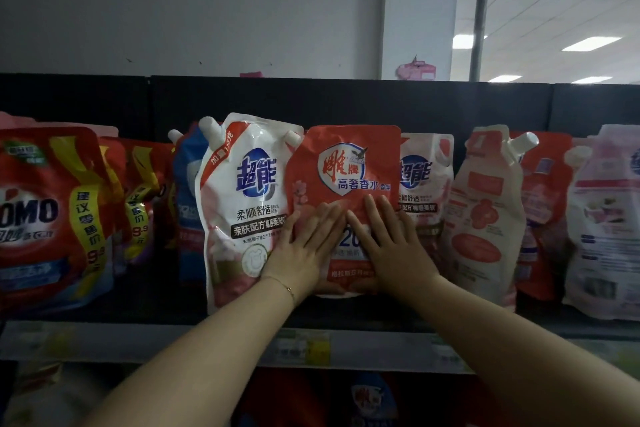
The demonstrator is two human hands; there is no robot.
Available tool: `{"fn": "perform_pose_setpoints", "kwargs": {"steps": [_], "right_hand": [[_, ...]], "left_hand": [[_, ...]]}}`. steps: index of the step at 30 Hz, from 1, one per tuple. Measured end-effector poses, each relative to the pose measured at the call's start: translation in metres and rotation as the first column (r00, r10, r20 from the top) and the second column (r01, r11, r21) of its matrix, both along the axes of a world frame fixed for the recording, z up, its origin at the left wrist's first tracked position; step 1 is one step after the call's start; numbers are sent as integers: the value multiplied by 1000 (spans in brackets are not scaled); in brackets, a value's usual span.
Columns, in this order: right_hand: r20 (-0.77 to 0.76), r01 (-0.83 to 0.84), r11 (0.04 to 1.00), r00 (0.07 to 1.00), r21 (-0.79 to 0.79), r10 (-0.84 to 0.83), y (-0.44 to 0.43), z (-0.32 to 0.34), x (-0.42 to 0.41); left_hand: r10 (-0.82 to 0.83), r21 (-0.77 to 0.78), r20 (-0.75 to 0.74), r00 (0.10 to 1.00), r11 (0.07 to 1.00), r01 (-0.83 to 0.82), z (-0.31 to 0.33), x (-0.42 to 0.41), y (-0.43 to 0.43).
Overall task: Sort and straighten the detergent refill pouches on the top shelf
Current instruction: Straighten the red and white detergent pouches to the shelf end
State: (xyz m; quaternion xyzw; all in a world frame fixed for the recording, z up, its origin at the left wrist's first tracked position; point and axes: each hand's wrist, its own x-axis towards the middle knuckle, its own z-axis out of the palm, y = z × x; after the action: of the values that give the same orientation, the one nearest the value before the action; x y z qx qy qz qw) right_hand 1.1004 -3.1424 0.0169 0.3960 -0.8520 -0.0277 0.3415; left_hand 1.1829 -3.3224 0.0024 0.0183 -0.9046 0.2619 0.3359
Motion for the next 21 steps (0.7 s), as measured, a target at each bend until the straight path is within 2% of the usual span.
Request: {"fn": "perform_pose_setpoints", "kwargs": {"steps": [4, 8, 11, 15, 18, 21], "right_hand": [[-37, -4, 1000, 999, -25, 3, -11, -6, -13], [-39, -11, 1000, 999, -23, 10, -13, -6, -17], [-1, 6, 999, 1000, 41, -6, -6, -4, -14], [-12, -3, 989, 1000, 148, 4, 8, -3, -5], [81, 0, 986, 997, 165, -13, 16, -5, 10], [206, 0, 994, 978, 107, -22, 19, -1, 38]], "left_hand": [[25, -63, -3, 1000, 998, -25, -1, -12, -9], [-31, -1, 39, 999, 1000, 31, 1, -12, -11], [-69, 28, 75, 995, 997, 67, 3, -3, -7], [-15, 2, 209, 978, 1000, 15, 11, 14, 6], [-7, 6, 238, 971, 1000, 5, 12, 24, 9], [-58, 62, 264, 963, 997, 43, 11, 39, 10]]}}
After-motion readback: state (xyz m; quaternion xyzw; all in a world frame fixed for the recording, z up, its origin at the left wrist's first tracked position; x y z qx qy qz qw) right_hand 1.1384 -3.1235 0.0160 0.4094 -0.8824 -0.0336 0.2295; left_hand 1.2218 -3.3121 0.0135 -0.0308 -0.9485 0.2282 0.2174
